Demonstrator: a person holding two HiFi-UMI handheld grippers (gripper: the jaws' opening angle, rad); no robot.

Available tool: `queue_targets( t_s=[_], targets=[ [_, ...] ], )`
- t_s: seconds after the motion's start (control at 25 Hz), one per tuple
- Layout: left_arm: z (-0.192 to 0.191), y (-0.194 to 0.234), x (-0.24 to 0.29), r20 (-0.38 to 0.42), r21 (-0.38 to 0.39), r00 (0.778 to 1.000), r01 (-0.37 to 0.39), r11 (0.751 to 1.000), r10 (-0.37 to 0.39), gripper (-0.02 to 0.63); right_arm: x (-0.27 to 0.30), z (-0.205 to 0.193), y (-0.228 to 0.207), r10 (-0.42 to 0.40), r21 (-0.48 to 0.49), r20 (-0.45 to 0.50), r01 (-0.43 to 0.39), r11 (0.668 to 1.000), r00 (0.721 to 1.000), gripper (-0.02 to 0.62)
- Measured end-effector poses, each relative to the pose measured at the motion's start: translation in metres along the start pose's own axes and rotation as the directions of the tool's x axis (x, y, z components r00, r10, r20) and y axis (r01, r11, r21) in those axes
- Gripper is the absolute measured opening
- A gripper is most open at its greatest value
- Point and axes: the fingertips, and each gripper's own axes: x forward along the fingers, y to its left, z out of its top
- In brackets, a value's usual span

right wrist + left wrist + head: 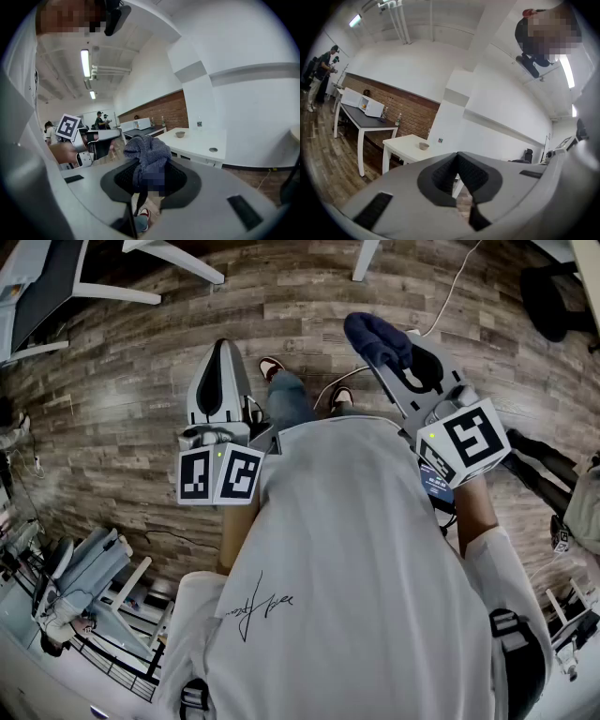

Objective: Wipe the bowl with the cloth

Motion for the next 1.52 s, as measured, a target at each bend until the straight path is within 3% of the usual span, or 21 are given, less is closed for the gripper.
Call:
queue_targets(
  t_s=[0.6,0.96,1.32,1.52],
  targets=[
    [0.003,0.015,0.009,0.003,0.004,1.000,0.015,1.000,-0.015,-0.006,0.027,0.004,0.017,0.035,-0.043,0.001,-0.035,0.998,0.999,0.104],
    [0.017,0.056,0.045,-0.028,0.100,0.999,0.025,0.995,-0.023,-0.008,0.079,0.028,0.009,0.038,0.022,0.008,-0.039,0.999,0.999,0.106],
    [0.042,0.123,0.074,-0.047,0.104,0.998,0.043,0.994,-0.038,-0.006,0.145,0.058,0.012,0.009,0.048,-0.006,-0.009,0.999,1.000,0.106],
    [0.056,0.155,0.092,-0.073,0.124,0.994,0.094,0.988,-0.086,-0.007,0.187,0.080,0.023,-0.004,0.047,0.003,0.004,0.999,1.000,0.106]
  ],
)
